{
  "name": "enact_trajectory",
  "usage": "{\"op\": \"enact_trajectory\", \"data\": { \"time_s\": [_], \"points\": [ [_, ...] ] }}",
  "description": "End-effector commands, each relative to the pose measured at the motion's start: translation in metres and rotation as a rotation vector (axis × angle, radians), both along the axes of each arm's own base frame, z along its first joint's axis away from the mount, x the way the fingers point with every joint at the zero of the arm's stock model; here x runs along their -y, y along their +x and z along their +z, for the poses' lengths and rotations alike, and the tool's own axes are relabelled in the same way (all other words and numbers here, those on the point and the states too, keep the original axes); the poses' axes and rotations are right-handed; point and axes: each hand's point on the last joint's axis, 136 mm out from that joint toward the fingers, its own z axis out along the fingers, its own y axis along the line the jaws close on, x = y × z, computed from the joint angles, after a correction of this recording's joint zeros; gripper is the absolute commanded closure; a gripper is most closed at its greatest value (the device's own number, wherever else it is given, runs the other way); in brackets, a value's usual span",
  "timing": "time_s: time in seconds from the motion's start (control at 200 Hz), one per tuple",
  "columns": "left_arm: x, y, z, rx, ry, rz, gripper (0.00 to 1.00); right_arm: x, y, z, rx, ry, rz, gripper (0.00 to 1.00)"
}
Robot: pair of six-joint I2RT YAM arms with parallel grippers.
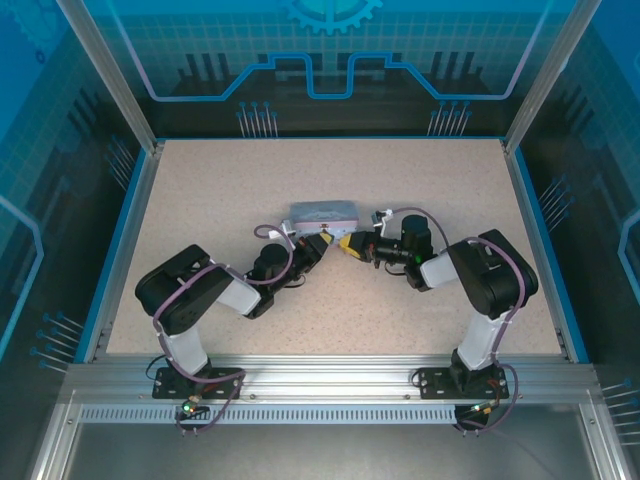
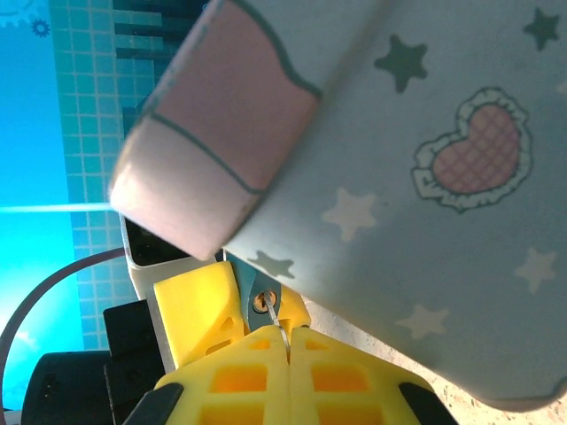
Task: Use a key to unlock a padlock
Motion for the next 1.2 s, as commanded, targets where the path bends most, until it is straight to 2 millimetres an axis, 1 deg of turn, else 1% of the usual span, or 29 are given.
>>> {"op": "enact_trajectory", "data": {
  "time_s": [0.0, 0.195, 0.265, 0.405, 0.47, 0.615, 0.71, 0.885, 1.0, 1.115, 1.196],
  "points": [
    [0.042, -0.035, 0.021, 0.064, -0.066, -0.246, 1.00, -0.010, 0.014, 0.028, 0.079, 0.056, -0.009, 1.00],
    [0.041, -0.035, 0.017, 0.070, -0.063, -0.250, 1.00, -0.008, 0.015, 0.029, 0.048, 0.073, -0.021, 1.00],
    [0.040, -0.035, 0.012, 0.059, -0.044, -0.249, 1.00, -0.009, 0.015, 0.029, 0.043, 0.077, -0.018, 1.00],
    [0.040, -0.036, 0.014, 0.069, -0.032, -0.253, 1.00, -0.009, 0.015, 0.028, 0.040, 0.078, -0.018, 1.00],
    [0.041, -0.035, 0.015, 0.071, -0.036, -0.256, 1.00, -0.011, 0.014, 0.029, 0.071, 0.065, 0.000, 1.00],
    [0.043, -0.036, 0.020, 0.062, -0.060, -0.271, 1.00, -0.015, 0.010, 0.020, 0.152, -0.040, 0.036, 1.00],
    [0.041, -0.037, 0.025, 0.058, -0.081, -0.278, 1.00, -0.013, 0.009, 0.018, 0.217, -0.092, 0.044, 1.00],
    [0.037, -0.038, 0.026, 0.030, -0.125, -0.286, 1.00, -0.011, 0.007, 0.017, 0.311, -0.160, 0.063, 1.00],
    [0.040, -0.036, 0.025, 0.012, -0.155, -0.290, 1.00, -0.012, 0.004, 0.013, 0.336, -0.183, 0.076, 1.00],
    [0.041, -0.035, 0.031, 0.022, -0.164, -0.295, 1.00, -0.010, 0.003, 0.007, 0.339, -0.193, 0.071, 1.00],
    [0.041, -0.036, 0.033, 0.023, -0.168, -0.301, 1.00, -0.008, 0.005, 0.009, 0.340, -0.158, 0.062, 1.00]
  ]
}}
